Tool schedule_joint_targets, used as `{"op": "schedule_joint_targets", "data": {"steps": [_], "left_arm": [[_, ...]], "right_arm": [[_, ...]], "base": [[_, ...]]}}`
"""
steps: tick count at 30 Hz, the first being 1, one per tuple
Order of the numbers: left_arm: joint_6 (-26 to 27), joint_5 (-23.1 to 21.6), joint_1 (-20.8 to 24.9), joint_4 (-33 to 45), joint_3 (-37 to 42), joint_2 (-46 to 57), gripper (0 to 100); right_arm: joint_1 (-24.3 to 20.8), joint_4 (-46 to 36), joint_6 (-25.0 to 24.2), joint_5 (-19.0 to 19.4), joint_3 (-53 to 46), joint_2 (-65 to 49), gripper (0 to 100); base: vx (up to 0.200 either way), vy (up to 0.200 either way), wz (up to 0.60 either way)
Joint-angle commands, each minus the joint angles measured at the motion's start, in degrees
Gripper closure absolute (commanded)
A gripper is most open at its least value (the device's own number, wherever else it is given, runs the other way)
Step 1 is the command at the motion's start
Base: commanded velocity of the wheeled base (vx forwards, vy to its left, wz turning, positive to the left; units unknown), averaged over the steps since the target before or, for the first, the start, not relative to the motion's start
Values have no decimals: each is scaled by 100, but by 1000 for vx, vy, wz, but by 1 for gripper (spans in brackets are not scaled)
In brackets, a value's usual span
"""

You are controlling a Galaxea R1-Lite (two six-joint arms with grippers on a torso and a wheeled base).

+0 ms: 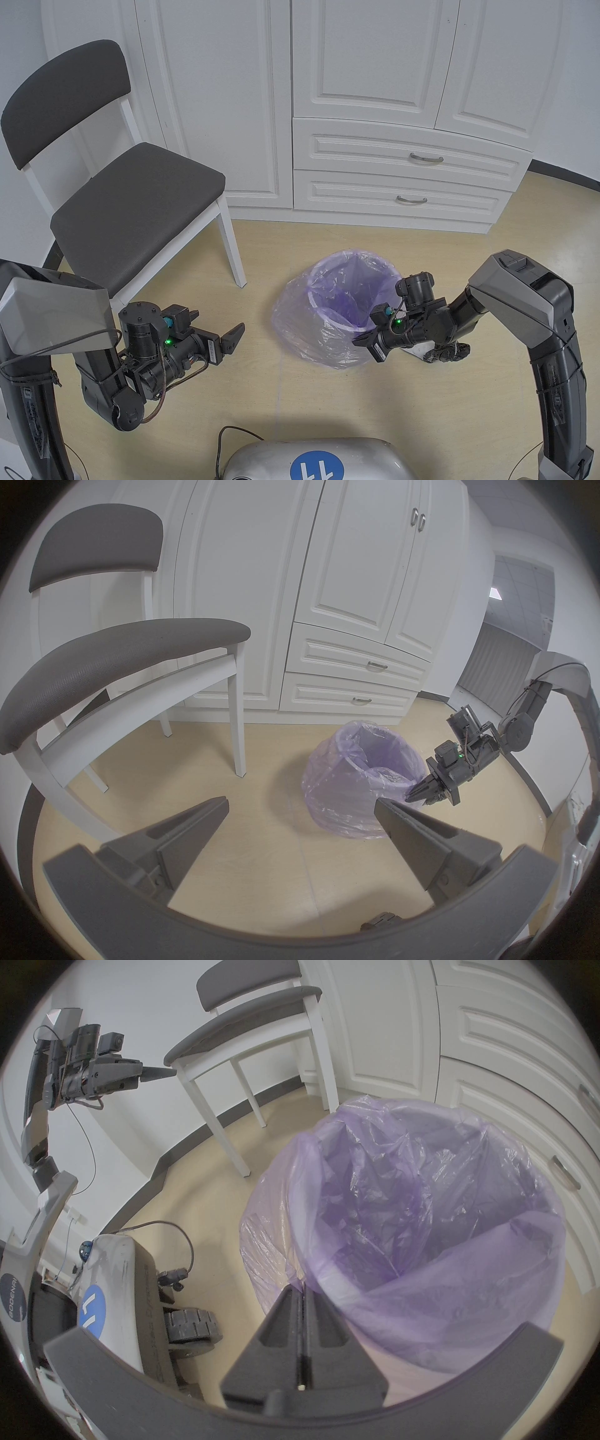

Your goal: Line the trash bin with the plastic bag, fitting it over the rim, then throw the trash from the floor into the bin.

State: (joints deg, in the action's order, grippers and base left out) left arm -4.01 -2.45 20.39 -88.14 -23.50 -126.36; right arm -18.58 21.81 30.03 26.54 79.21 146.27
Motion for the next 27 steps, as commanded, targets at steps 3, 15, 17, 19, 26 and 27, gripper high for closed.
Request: {"op": "schedule_joint_targets", "data": {"steps": [3,15,17,19,26,27], "left_arm": [[-3,-1,0,-10,-5,14,0],[-21,219,8,-10,4,-3,0],[-21,219,26,-2,12,-3,0],[-21,219,44,-10,21,-3,0],[-12,227,61,-10,30,14,0],[-12,227,61,-10,30,14,0]], "right_arm": [[-41,201,-93,-17,6,138,100],[-67,227,-137,0,-64,129,100],[-102,227,-129,0,-126,112,100],[-120,227,-120,0,-169,94,100],[-172,219,-102,9,-495,-178,0],[-172,210,-102,27,-591,-257,0]], "base": [[0,0,0],[0,0,0],[0,0,0],[0,0,0],[0,0,0],[0,0,0]]}}
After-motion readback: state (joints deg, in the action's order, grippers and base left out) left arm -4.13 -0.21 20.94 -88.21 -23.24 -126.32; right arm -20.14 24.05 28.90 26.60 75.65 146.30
